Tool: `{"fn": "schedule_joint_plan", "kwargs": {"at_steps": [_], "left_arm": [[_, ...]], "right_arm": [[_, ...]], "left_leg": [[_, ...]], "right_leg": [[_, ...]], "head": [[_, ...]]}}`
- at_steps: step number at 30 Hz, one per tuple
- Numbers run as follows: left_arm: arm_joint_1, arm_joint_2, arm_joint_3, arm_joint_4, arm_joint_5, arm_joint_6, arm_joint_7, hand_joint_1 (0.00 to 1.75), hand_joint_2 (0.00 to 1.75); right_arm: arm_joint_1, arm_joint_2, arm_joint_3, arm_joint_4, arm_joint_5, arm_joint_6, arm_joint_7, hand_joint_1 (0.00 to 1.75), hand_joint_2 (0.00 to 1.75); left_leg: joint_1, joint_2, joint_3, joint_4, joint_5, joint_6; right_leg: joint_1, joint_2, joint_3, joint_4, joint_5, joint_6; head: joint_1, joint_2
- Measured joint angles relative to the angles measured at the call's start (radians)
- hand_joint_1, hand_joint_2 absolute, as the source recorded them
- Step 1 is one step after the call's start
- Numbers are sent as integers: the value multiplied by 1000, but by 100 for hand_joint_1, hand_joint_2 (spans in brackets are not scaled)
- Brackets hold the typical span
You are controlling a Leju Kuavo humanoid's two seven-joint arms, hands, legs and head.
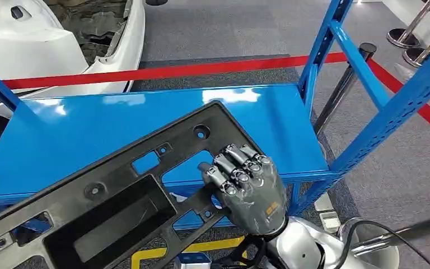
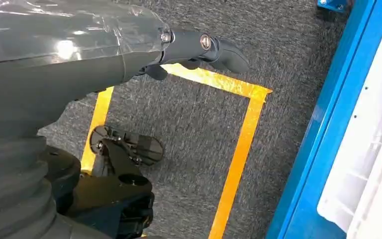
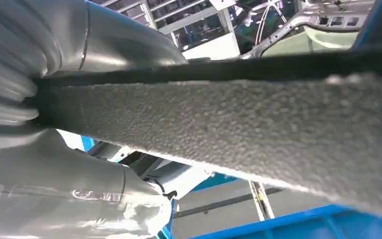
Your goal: Take the parts from the cabinet and place them on the table.
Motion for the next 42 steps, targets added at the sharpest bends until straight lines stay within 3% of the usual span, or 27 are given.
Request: {"fn": "schedule_joint_plan", "kwargs": {"at_steps": [1, 2, 4, 6, 7, 8, 10, 11, 12, 14, 16, 17, 19, 21, 22, 23, 25, 26, 27, 30, 31, 33, 35, 37, 39, 41, 42], "left_arm": [[0, -5, 0, 0, 0, 5, 0, 0, 175], [0, -6, 0, 0, 1, 10, 0, 0, 175], [0, -10, 0, 0, 0, 12, -1, 0, 175], [1, -13, 0, 0, 0, 14, -2, 0, 175], [1, -14, 0, 0, -1, 15, -2, 0, 175], [1, -15, 0, 0, -1, 18, -2, 0, 175], [1, -16, 0, 0, -4, 18, -2, 0, 175], [1, -15, 0, 0, -9, 19, -2, 0, 175], [0, -16, 0, 0, -10, 20, -2, 0, 175], [0, -16, 0, 0, -12, 20, -2, 0, 175], [0, -16, 0, 0, -14, 20, -2, 0, 175], [-1, -16, 0, 0, -17, 20, -2, 0, 175], [-1, -16, 0, 0, -19, 20, -2, 0, 175], [0, -16, 0, 0, -19, 20, -2, 0, 175], [1, -16, 0, 0, -19, 20, -2, 0, 175], [1, -16, 0, 0, -20, 20, -2, 0, 175], [0, -16, 0, 0, -21, 20, -2, 0, 175], [-1, -16, 0, 0, -21, 20, -2, 0, 175], [-1, -15, 0, 0, -21, 20, -2, 0, 175], [-1, -16, 0, 0, -21, 21, -2, 0, 175], [-1, -16, 0, 0, -21, 21, -2, 0, 175], [-3, -16, 0, 0, -22, 21, -2, 0, 175], [-2, -19, 0, 0, -22, 21, -2, 0, 175], [-1, -19, 0, 0, -24, 21, -2, 0, 175], [-1, -19, 0, 0, -29, 19, -2, 0, 175], [-2, -21, 0, 0, -30, 19, -2, 0, 175], [-2, -21, 0, 0, -30, 19, -2, 0, 175]], "right_arm": [[2, 0, 0, 0, 0, 0, 0, 175, 175], [0, 0, 0, 0, 0, 0, 0, 175, 175], [0, 0, 0, 0, 0, 0, 1, 175, 175], [4, 0, 0, 1, -1, 0, 2, 175, 175], [4, 0, 0, 2, -2, 0, 2, 175, 175], [4, 0, 0, 3, -2, 0, 2, 175, 175], [4, 0, 0, 5, -3, 0, 2, 175, 175], [4, 0, 0, 6, -3, 0, 2, 175, 175], [3, 1, 0, 7, -3, 0, 1, 175, 175], [4, 2, 0, 8, -4, 0, 0, 175, 175], [4, 3, 0, 8, -4, 0, -2, 175, 175], [4, 3, 0, 8, -5, 0, -2, 175, 175], [4, 3, 0, 8, -5, 0, -2, 175, 175], [5, 3, 0, 9, -6, 0, -2, 175, 175], [5, 3, 0, 10, -6, 0, -2, 175, 175], [6, 3, 0, 11, -6, 0, -2, 175, 175], [6, 3, 0, 12, -6, 0, -2, 175, 175], [6, 4, 0, 12, -6, 0, -2, 175, 175], [5, 5, 0, 13, -6, 0, -3, 175, 175], [4, 5, 0, 13, -6, 0, -3, 175, 175], [4, 5, 0, 13, -6, 0, -3, 175, 175], [4, 5, 0, 14, -6, 0, -3, 175, 175], [4, 5, 0, 15, -6, 0, -3, 175, 175], [8, 5, 0, 16, -6, 0, -3, 175, 175], [7, 5, 0, 18, -6, 2, -4, 175, 175], [7, 5, 0, 19, -6, 2, -5, 175, 175], [6, 5, 0, 20, -6, 3, -5, 175, 175]], "left_leg": [[17, 6, 9, -22, 9, 4], [16, 6, 15, -32, 13, 8], [20, 8, 14, -34, 15, 11], [24, 8, 14, -34, 13, 9], [27, 8, 15, -33, 12, 7], [33, 7, 15, -30, 10, 2], [46, 5, 15, -16, 2, -16], [45, 3, 11, -11, -2, -27], [42, 2, 5, -2, -2, -37], [38, 0, 3, 2, 4, -47], [43, 0, 2, 2, 4, -59], [44, 1, -1, 21, -17, -62], [42, 2, -51, 149, -108, -62], [37, 2, -102, 283, -163, -60], [34, 2, -106, 303, -159, -56], [30, 2, -88, 279, -136, -47], [17, 1, 4, 115, -50, -21], [10, 0, 36, 51, -32, -10], [7, -2, 52, 20, -50, 5], [-6, 0, 49, 0, -36, 2], [1, 1, 51, -14, -30, 6], [10, 7, 51, -33, -14, 13], [10, 10, 39, -32, -7, 19], [10, 12, 26, -29, -1, 19], [12, 12, 15, -22, 3, 15], [15, 12, 8, -10, 5, 12], [14, 12, 2, -4, 4, 6]], "right_leg": [[0, 0, 2, 8, -14, 1], [4, -1, -10, 35, -36, 4], [0, 0, -77, 167, -105, 11], [-8, 0, -142, 288, -135, 22], [-13, 0, -147, 289, -112, 27], [-19, -1, -128, 238, -62, 34], [-33, -5, -54, 64, 39, 50], [-29, -5, -37, 32, 14, 62], [-21, 3, -41, 35, 31, 45], [-23, 6, -53, 39, 22, 27], [-21, 4, -58, 38, 27, 12], [-22, 1, -58, 38, 30, 3], [-17, -3, -66, 38, 35, -7], [-8, -5, -75, 39, 40, -15], [-4, -6, -78, 39, 42, -17], [1, -5, -80, 40, 43, -19], [9, -4, -77, 40, 44, -20], [10, -4, -77, 40, 44, -20], [12, -6, -81, 39, 47, -16], [2, -7, -84, 35, 58, -1], [6, -6, -84, 34, 62, 6], [5, -5, -93, 63, 18, 14], [2, -5, -148, 205, -74, 22], [0, -5, -186, 318, -113, 31], [-5, -5, -153, 279, -70, 36], [-10, -6, -45, 92, 16, 38], [-11, -7, -21, 32, 6, 37]], "head": [[1, 0], [5, 0], [12, 0], [13, 0], [13, 0], [14, 0], [16, 0], [19, 0], [31, 0], [16, 0], [14, 0], [9, 0], [0, 0], [-4, 0], [-4, 0], [-4, 0], [-5, 0], [-5, 0], [2, 0], [0, 0], [-2, 0], [2, 0], [11, 0], [11, 0], [14, 0], [16, 0], [18, 0]]}}
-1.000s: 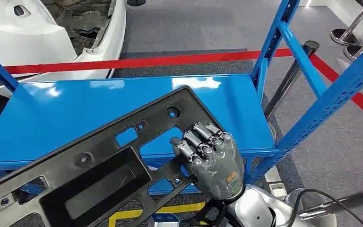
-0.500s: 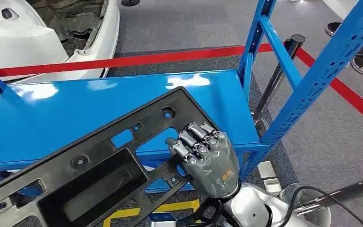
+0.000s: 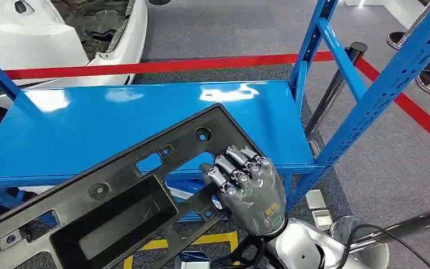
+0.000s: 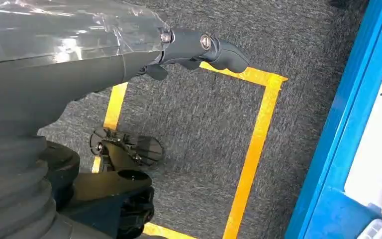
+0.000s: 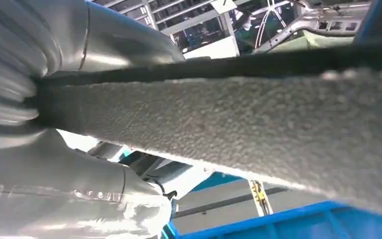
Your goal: Take the parts from the cabinet and place them on the table.
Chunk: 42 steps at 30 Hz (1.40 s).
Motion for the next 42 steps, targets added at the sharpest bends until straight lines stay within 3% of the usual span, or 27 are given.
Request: {"fn": "schedule_joint_plan", "kwargs": {"at_steps": [1, 3, 5, 6, 8, 9, 10, 12, 14, 15, 16, 19, 20, 22, 24, 25, 26, 27, 30, 31, 33, 35, 37, 39, 40, 41, 42], "left_arm": [[-1, 0, 0, 0, 0, 0, 0, 0, 175], [0, 0, 0, 0, -2, 0, 0, 0, 175], [0, 0, 0, 0, -2, 0, 0, 0, 175], [-1, 0, 0, 0, -2, 0, 0, 0, 175], [0, 0, 0, 0, -2, 0, 0, 0, 175], [0, 0, 1, 0, -2, 0, 0, 0, 175], [1, 0, 1, 0, -2, 0, 0, 0, 175], [1, 0, 1, 0, -2, 0, 0, 0, 175], [0, 0, 2, 0, -3, 0, 0, 0, 175], [-1, 0, 2, 0, -3, 0, 0, 0, 175], [-2, 0, 2, 0, -5, 0, 0, 0, 175], [0, 0, 3, 0, -5, 0, 0, 0, 175], [0, 0, 4, 0, -6, 0, 0, 0, 175], [-1, -1, 5, 0, -7, 1, 0, 0, 175], [0, -1, 7, 0, -9, 1, 0, 0, 175], [1, -1, 10, 0, -9, 1, 0, 0, 175], [1, -1, 10, 0, -9, 1, 0, 0, 175], [2, -1, 10, 0, -9, 1, 0, 0, 175], [2, -1, 11, 0, -11, 1, 0, 0, 175], [1, -2, 11, 0, -12, 1, 0, 0, 175], [2, -2, 12, 0, -13, 1, 0, 0, 175], [3, -1, 14, 0, -14, 1, 0, 0, 175], [2, -1, 19, 0, -18, 1, 0, 0, 175], [2, -1, 21, 0, -23, 1, 0, 0, 175], [2, -1, 22, 0, -23, 1, 0, 0, 175], [2, -1, 25, 0, -23, 1, 0, 0, 175], [2, -1, 27, 0, -24, 1, 0, 0, 175]], "right_arm": [[0, 1, 0, 0, 0, 0, 0, 175, 175], [1, 2, 0, 2, 0, 2, 0, 175, 175], [0, 3, 0, 2, 0, 3, 0, 175, 175], [0, 3, 0, 3, 0, 4, -1, 175, 175], [0, 6, 0, 3, 0, 6, -1, 175, 175], [1, 7, 0, 4, 0, 7, -1, 175, 175], [1, 7, 0, 4, 0, 7, -1, 175, 175], [1, 8, 0, 5, 0, 8, -1, 175, 175], [1, 9, 0, 5, 0, 11, -2, 175, 175], [1, 9, 0, 5, -1, 14, -4, 175, 175], [0, 10, 0, 6, -3, 17, -5, 175, 175], [-2, 16, 0, 13, -16, 24, -12, 175, 175], [-2, 17, 1, 15, -20, 27, -16, 175, 175], [-6, 19, 2, 22, -32, 28, -22, 175, 175], [-7, 23, 3, 30, -39, 28, -24, 175, 175], [-8, 23, 5, 36, -43, 29, -24, 175, 175], [-8, 24, 6, 40, -45, 29, -25, 175, 175], [-8, 24, 8, 45, -47, 30, -27, 175, 175], [-12, 26, 9, 55, -52, 30, -28, 175, 175], [-14, 27, 9, 57, -52, 30, -28, 175, 175], [-15, 31, 9, 61, -53, 30, -28, 175, 175], [-14, 32, 9, 65, -54, 30, -28, 175, 175], [-16, 35, 9, 69, -55, 30, -28, 175, 175], [-15, 39, 9, 73, -56, 30, -28, 175, 175], [-15, 40, 9, 75, -57, 30, -28, 175, 175], [-15, 40, 9, 77, -57, 30, -28, 175, 175], [-14, 40, 9, 79, -57, 30, -28, 175, 175]], "left_leg": [[-4, -1, -8, 5, 3, -7], [-4, -1, -11, 7, 13, -20], [-2, -5, -18, 10, 10, -34], [0, -5, -27, 31, -17, -43], [5, -5, -71, 148, -111, -53], [7, -5, -96, 229, -155, -58], [9, -5, -110, 284, -174, -60], [11, -5, -73, 265, -142, -60], [11, -5, 34, 102, -73, -54], [11, -6, 86, 14, -62, -49], [6, -9, 99, -18, -70, -45], [0, -10, 84, -18, -60, -35], [5, -9, 81, -29, -49, -22], [8, -2, 72, -39, -31, -5], [5, 0, 53, -37, -19, 4], [4, 1, 43, -34, -14, 5], [3, 1, 33, -30, -10, 4], [3, 1, 23, -25, -6, 3], [3, 0, 4, -6, -2, -2], [-1, 1, -4, -1, 0, -6], [-1, 1, -12, 4, 13, -23], [-4, -1, -17, 1, 24, -37], [2, -5, -35, 44, -37, -51], [8, -5, -79, 181, -142, -61], [10, -5, -95, 248, -174, -65], [11, -5, -98, 286, -178, -68], [12, -4, -82, 285, -159, -68]], "right_leg": [[10, 5, 4, -7, 6, -8], [10, 7, -7, -9, 9, -18], [4, 5, -16, -18, 23, -40], [4, 3, -22, -18, 30, -50], [4, 1, -37, -18, 40, -64], [6, -1, -46, -17, 45, -66], [6, -1, -54, -16, 51, -65], [5, -2, -69, -11, 59, -62], [4, -2, -77, -5, 64, -57], [4, -2, -79, -4, 66, -54], [9, -2, -83, -2, 70, -47], [4, -3, -86, -8, 85, -26], [9, -3, -86, -10, 90, -17], [4, -1, -108, 46, 19, -16], [4, 0, -155, 189, -78, -13], [3, 0, -172, 253, -105, -10], [3, 0, -173, 281, -105, -9], [3, 0, -152, 265, -81, -8], [3, 0, -4, 33, 13, -17], [5, 0, 18, -8, -8, -20], [12, 2, 7, -19, 1, -22], [9, 3, -1, -23, 12, -36], [2, -2, -14, -28, 29, -51], [4, -6, -33, -27, 42, -62], [5, -7, -43, -27, 49, -62], [5, -8, -53, -25, 56, -62], [4, -8, -63, -23, 63, -60]], "head": [[1, 0], [-3, 0], [-2, 0], [-5, 0], [-16, 0], [-17, 0], [-18, 0], [-18, 0], [-19, 0], [-20, 0], [-21, 0], [-20, 0], [-21, 0], [-10, 0], [-4, 0], [-3, 0], [-3, 0], [-1, 0], [4, 0], [5, 0], [3, 0], [3, 0], [-5, 0], [-15, 0], [-15, 0], [-16, 0], [-17, 0]]}}
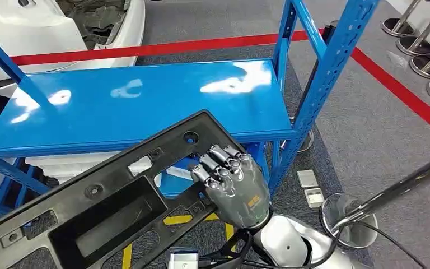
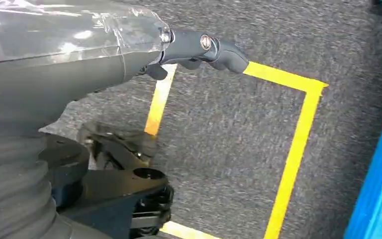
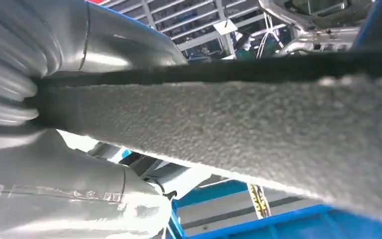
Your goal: Take the parts from the cabinet and place them on the table.
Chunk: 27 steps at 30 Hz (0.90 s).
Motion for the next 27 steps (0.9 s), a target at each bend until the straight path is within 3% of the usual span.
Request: {"fn": "schedule_joint_plan", "kwargs": {"at_steps": [1, 3, 4, 5, 7, 8, 9, 11, 13, 14, 15, 16, 18, 19, 20, 22, 23, 24, 25, 26, 27], "left_arm": [[0, 0, 1, 0, 0, 0, 0, 0, 175], [-2, 0, 1, 0, -1, 0, 0, 0, 175], [-3, 0, 2, 0, -2, 0, 0, 0, 175], [-3, 0, 2, 0, -3, -1, 0, 0, 175], [-2, 0, 2, 0, -7, -1, 0, 0, 175], [-2, 0, 2, 0, -6, -1, 0, 0, 175], [-1, 0, 2, 0, -7, -1, 0, 0, 175], [-4, 0, 2, 0, -7, -2, 0, 0, 175], [-2, 0, 2, 0, -7, -2, 0, 0, 175], [-2, 0, 2, 0, -7, -2, 0, 0, 175], [-2, 0, 2, 0, -7, -2, 0, 0, 175], [-2, 0, 2, 0, -7, -2, 0, 0, 175], [-2, 0, 2, 0, -8, -3, 0, 0, 175], [-2, 0, 2, 0, -8, -3, 0, 0, 175], [-3, 0, 2, 0, -8, -3, 0, 0, 175], [-2, 0, 2, 0, -8, -3, 0, 0, 175], [-2, 0, 2, 0, -8, -3, 0, 0, 175], [-1, 0, 2, 0, -9, -3, 0, 0, 175], [-2, 0, 2, 0, -10, -3, 0, 0, 175], [-2, 0, 2, 0, -11, -3, 0, 0, 175], [-2, 0, 2, 0, -14, -3, 0, 0, 175]], "right_arm": [[0, 1, 0, 1, 0, 0, 0, 175, 175], [0, 2, 0, 1, 0, 0, 0, 175, 175], [0, 2, 0, 1, 0, 0, 0, 175, 175], [0, 2, 0, 1, 0, 0, 0, 175, 175], [-1, 2, 0, 1, 0, 0, 0, 175, 175], [0, 3, 0, 1, 0, 0, 0, 175, 175], [1, 2, 0, 2, 0, 0, 0, 175, 175], [2, 3, 0, 2, 0, 0, 0, 175, 175], [5, 2, 0, 3, 0, 0, 0, 175, 175], [5, 2, 0, 4, -1, 0, 0, 175, 175], [6, 2, 0, 5, -1, 0, 0, 175, 175], [6, 2, 0, 6, -1, 0, 0, 175, 175], [5, 3, 0, 6, -3, 0, 0, 175, 175], [3, 3, 0, 6, -3, 0, 0, 175, 175], [3, 3, 0, 6, -3, 0, 0, 175, 175], [4, 3, 0, 7, -3, 0, 0, 175, 175], [4, 3, 0, 7, -5, 0, 0, 175, 175], [4, 4, 0, 8, -6, 0, 0, 175, 175], [3, 4, 0, 8, -8, 0, 0, 175, 175], [3, 6, 0, 8, -10, 0, 0, 175, 175], [4, 7, 0, 8, -10, -1, -1, 175, 175]], "left_leg": [[1, 0, 35, -41, 37, 1], [3, -1, 148, -210, 100, 5], [3, -4, 187, -284, 82, 10], [-3, -6, 200, -313, 81, 15], [-8, -6, 190, -309, 85, 22], [-10, -6, 187, -309, 91, 32], [3, -1, 178, -327, 105, 49], [-3, 6, 154, -324, 123, 69], [-8, 8, 129, -320, 139, 74], [-10, 10, 114, -316, 148, 73], [-11, 10, 99, -310, 155, 73], [-11, 10, 84, -304, 160, 71], [-10, 10, 60, -289, 169, 65], [-10, 9, 58, -280, 172, 60], [-16, 9, 50, -271, 178, 55], [-11, 9, 45, -275, 197, 43], [-11, 9, 42, -276, 205, 37], [-15, 7, 38, -274, 206, 30], [-10, 3, 30, -256, 174, 24], [-9, 3, 13, -214, 122, 20], [-6, 3, -8, -139, 57, 14]], "right_leg": [[-1, 0, -11, 4, 6, 4], [-3, 1, -28, 13, 14, 11], [-1, 1, -34, 17, 17, 16], [2, 0, -37, 20, 22, 22], [-2, -1, -38, 16, 37, 36], [-1, -1, -38, 14, 44, 46], [-4, 0, -45, 21, 36, 51], [-3, 4, -74, 99, -61, 50], [-3, 6, -107, 237, -158, 51], [-2, 6, -115, 293, -173, 53], [-2, 5, -106, 311, -155, 53], [-2, 6, -75, 284, -118, 52], [-2, 5, 32, 136, -53, 47], [-2, 5, 86, 45, -71, 42], [4, 6, 112, -9, -84, 41], [9, 9, 98, -5, -76, 37], [11, 10, 93, -3, -71, 30], [0, 7, 86, -13, -60, 18], [-1, 1, 78, -13, -49, 12], [-1, 2, 66, -12, -40, 1], [-1, 1, 51, -12, -29, -3]], "head": [[0, 0], [-2, 0], [-3, 0], [-2, 0], [-3, 0], [-2, 0], [-3, 0], [6, 0], [13, 0], [14, 0], [14, 0], [14, 0], [18, 0], [19, 0], [20, 0], [19, 0], [19, 0], [19, 0], [18, 0], [9, 0], [0, 0]]}}
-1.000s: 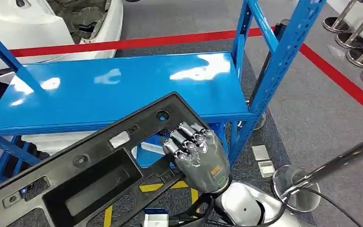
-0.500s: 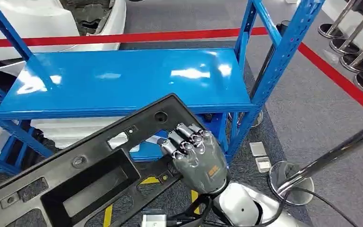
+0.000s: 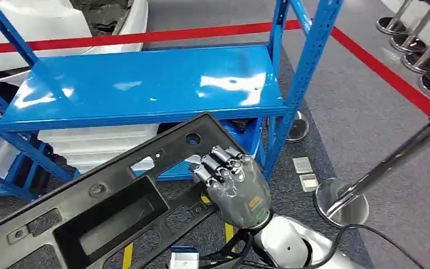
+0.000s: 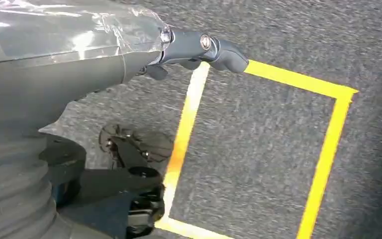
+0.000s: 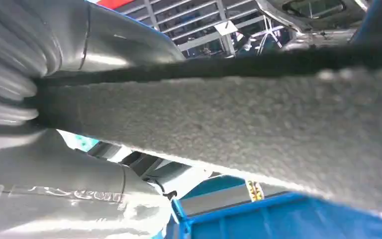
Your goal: Take the parts from the cabinet and place them on the table.
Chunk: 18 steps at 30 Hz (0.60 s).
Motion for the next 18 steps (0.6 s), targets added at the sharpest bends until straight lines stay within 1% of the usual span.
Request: {"fn": "schedule_joint_plan", "kwargs": {"at_steps": [1, 2, 3, 4, 5, 6, 7, 8, 9, 10, 11, 12, 13, 14, 15, 16, 17, 18], "left_arm": [[0, 0, 1, 0, -4, 0, 0, 0, 175], [0, 0, 1, 0, -5, 0, 0, 0, 175], [0, 0, 2, 0, -5, 0, 0, 0, 175], [0, 0, 2, 0, -6, 0, 0, 0, 175], [0, 0, 3, 0, -6, 0, 0, 0, 175], [-1, 0, 3, 0, -7, 0, 0, 0, 175], [-2, 0, 3, 0, -7, 0, 0, 0, 175], [-5, 0, 3, 0, -9, 0, 0, 0, 175], [-6, 0, 4, 0, -12, 0, 0, 0, 175], [-6, 0, 5, 0, -14, -1, 1, 0, 175], [-6, 0, 5, 0, -15, -1, 1, 0, 175], [-4, 0, 5, 0, -15, -1, 1, 0, 175], [-5, 0, 5, 0, -15, -1, 1, 0, 175], [-6, 0, 5, 0, -16, -1, 1, 0, 175], [-6, 0, 5, 0, -17, -1, 1, 0, 175], [-6, 0, 5, 0, -19, -2, 1, 0, 175], [-5, 0, 5, 0, -21, -2, 1, 0, 175], [-5, 0, 5, 0, -23, -2, 1, 0, 175]], "right_arm": [[0, 0, 0, 0, 0, -1, -2, 175, 175], [0, 0, 0, 1, 0, -2, -2, 175, 175], [1, 0, 0, 1, 0, -2, -2, 175, 175], [2, 0, 0, 1, 0, -2, -2, 175, 175], [2, 0, 0, 1, 0, -2, -2, 175, 175], [2, 0, 0, 1, 0, -2, -2, 175, 175], [2, 0, 0, 1, 0, -2, -2, 175, 175], [3, 0, 0, 1, 0, -2, -2, 175, 175], [4, 0, 0, 1, 0, -3, -2, 175, 175], [4, 0, 0, 1, 0, -3, -2, 175, 175], [4, 0, 0, 1, 0, -3, -2, 175, 175], [5, 0, 0, 1, 0, -3, -2, 175, 175], [7, 0, -1, 2, 0, -3, -2, 175, 175], [7, 0, -1, 2, -2, -3, -1, 175, 175], [8, 0, -1, 2, -4, -3, 2, 175, 175], [10, 0, -2, 2, -11, -4, 2, 175, 175], [14, 0, -2, 3, -19, -5, 4, 175, 175], [17, 0, -2, 4, -27, -5, 5, 175, 175]], "left_leg": [[2, 0, -15, 67, -43, -4], [4, 0, -25, 127, -63, -7], [5, 0, -20, 153, -53, -8], [6, 0, 5, 140, -21, -8], [7, 0, 45, 92, 16, -7], [8, 0, 106, 6, 51, -5], [9, -2, 168, -82, 56, -3], [4, -5, 209, -161, 27, 2], [3, -5, 217, -180, 18, 7], [0, -6, 210, -181, 19, 9], [-2, -6, 207, -177, 23, 15], [2, -4, 201, -185, 35, 29], [7, 6, 188, -191, 47, 38], [5, 4, 174, -192, 57, 48], [3, 6, 161, -191, 65, 54], [0, 6, 151, -190, 73, 57], [-2, 7, 140, -189, 81, 58], [-4, 8, 127, -185, 88, 58]], "right_leg": [[1, -1, -13, 1, 10, -1], [2, -1, -27, 2, 20, -1], [2, -2, -41, 4, 28, 1], [1, -3, -55, 7, 38, 3], [0, -3, -68, 10, 45, 7], [-1, -2, -81, 15, 52, 11], [-1, -2, -88, 20, 57, 15], [4, -2, -95, 26, 61, 20], [3, -2, -96, 25, 67, 27], [2, -4, -97, 25, 75, 35], [0, -4, -97, 21, 83, 43], [3, -4, -102, 20, 90, 54], [-3, 0, -110, 33, 71, 55], [-1, 1, -127, 69, 15, 57], [-1, 3, -145, 131, -43, 59], [-1, 4, -162, 202, -93, 61], [-1, 4, -175, 268, -124, 63], [-1, 4, -178, 315, -125, 64]], "head": [[-3, 0], [-3, 0], [-4, 0], [-5, 0], [-5, 0], [-6, 0], [-6, 0], [-7, 0], [-5, 0], [-6, 0], [-5, 0], [-5, 0], [-8, 0], [1, 0], [7, 0], [10, 0], [11, 0], [10, 0]]}}
